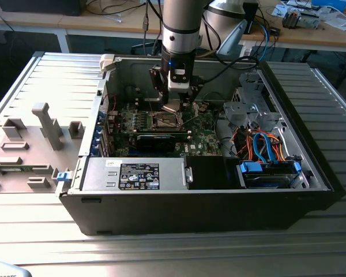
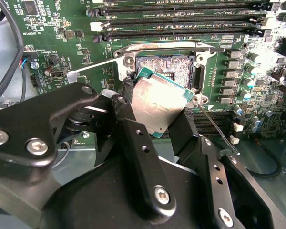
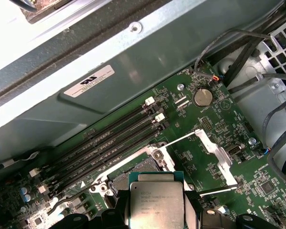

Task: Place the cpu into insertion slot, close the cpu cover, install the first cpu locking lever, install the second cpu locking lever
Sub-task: 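Place the cpu into insertion slot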

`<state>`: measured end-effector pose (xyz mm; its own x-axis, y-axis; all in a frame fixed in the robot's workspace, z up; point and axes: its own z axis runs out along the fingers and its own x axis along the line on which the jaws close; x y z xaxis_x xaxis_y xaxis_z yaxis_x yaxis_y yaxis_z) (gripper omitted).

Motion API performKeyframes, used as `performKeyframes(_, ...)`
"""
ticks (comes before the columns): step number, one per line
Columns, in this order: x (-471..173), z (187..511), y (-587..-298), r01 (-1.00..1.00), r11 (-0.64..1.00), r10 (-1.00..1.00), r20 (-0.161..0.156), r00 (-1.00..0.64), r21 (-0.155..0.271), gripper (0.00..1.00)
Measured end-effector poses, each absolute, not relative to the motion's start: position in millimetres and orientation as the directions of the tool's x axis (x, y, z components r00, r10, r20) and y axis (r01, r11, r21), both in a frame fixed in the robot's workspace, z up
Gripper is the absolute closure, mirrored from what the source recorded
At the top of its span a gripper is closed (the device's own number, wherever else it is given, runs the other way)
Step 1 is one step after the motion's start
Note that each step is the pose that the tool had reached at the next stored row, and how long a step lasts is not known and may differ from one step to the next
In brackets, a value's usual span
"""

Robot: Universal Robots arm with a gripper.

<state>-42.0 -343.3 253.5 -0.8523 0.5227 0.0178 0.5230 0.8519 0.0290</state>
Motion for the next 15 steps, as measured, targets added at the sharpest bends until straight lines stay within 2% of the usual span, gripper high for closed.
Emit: performKeyframes(15,-41.9,253.0,-343.3,0.529,0.848,0.528,0.018,-0.849,0.029,0.46)
